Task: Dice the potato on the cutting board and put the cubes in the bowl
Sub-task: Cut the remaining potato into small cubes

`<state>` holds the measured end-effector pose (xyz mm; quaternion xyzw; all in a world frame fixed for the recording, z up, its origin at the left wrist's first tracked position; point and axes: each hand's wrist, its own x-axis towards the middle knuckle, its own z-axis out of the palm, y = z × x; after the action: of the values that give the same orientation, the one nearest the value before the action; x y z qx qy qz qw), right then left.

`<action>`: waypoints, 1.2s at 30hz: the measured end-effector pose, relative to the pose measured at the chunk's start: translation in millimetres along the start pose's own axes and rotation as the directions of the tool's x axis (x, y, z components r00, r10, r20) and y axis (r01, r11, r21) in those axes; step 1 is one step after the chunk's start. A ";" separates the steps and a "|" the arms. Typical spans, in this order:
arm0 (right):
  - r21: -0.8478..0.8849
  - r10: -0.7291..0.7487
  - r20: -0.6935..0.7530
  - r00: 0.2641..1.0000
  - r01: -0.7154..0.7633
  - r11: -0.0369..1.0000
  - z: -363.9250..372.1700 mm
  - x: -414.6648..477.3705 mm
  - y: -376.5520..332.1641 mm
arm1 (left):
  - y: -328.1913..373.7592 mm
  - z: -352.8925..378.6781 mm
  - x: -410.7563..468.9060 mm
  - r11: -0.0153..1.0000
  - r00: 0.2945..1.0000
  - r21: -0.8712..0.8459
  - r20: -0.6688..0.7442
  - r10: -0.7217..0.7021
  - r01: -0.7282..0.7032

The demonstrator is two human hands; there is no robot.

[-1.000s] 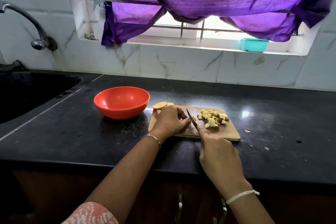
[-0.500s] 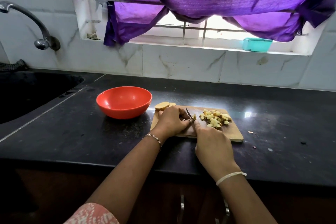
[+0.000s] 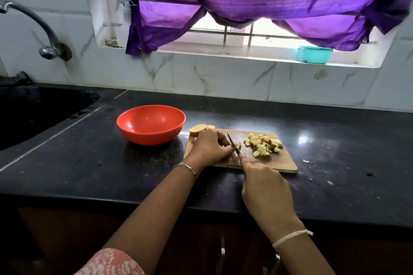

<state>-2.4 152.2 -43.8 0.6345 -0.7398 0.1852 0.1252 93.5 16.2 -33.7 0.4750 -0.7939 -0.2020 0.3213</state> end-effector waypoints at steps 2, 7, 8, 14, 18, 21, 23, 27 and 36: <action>-0.033 -0.027 0.005 1.000 0.027 0.999 -0.4 3.5 -2.4 | -0.4 0.2 0.8 1.000 1.000 -0.010 0.008 0.004 -0.004; -0.086 -0.050 0.024 0.998 0.052 0.995 -0.7 19.0 -5.1 | -0.3 0.7 -0.2 0.999 1.000 -0.032 0.020 0.018 -0.018; -0.083 -0.048 0.031 0.998 0.050 0.995 -0.5 21.2 -5.3 | -0.2 0.8 -0.9 0.999 1.000 -0.027 0.015 0.023 -0.023; 0.096 0.055 -0.039 0.998 -0.051 0.994 -1.7 12.8 3.5 | -2.4 -1.0 -1.8 0.999 0.999 0.018 -0.023 0.037 -0.037; 0.161 0.081 -0.070 0.994 -0.069 0.985 -13.5 -1.8 8.0 | -8.4 -3.8 4.3 0.999 0.990 -0.046 -0.144 0.002 -0.009; 0.148 0.064 -0.075 0.995 -0.052 0.988 -19.7 -7.3 8.0 | -11.7 -6.9 3.9 0.999 0.976 -0.049 -0.216 -0.020 0.010; 0.127 0.041 -0.059 0.997 -0.034 0.991 -21.5 -9.7 6.3 | -13.0 -8.4 1.8 1.000 0.968 0.020 -0.252 -0.012 0.017; 0.040 0.008 -0.036 0.999 -0.006 0.999 -21.2 -8.3 2.9 | -15.0 -10.5 0.2 0.997 0.949 0.063 -0.314 -0.025 0.047; -0.056 0.099 -0.047 0.994 -0.102 0.993 -20.5 5.6 21.6 | -18.3 -5.7 -1.7 0.955 0.962 0.269 -0.268 -0.051 0.125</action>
<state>-25.5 158.9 -25.4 0.5884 -0.7729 0.1837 0.1506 109.5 9.1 -41.6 0.5735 -0.7438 -0.0370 0.3412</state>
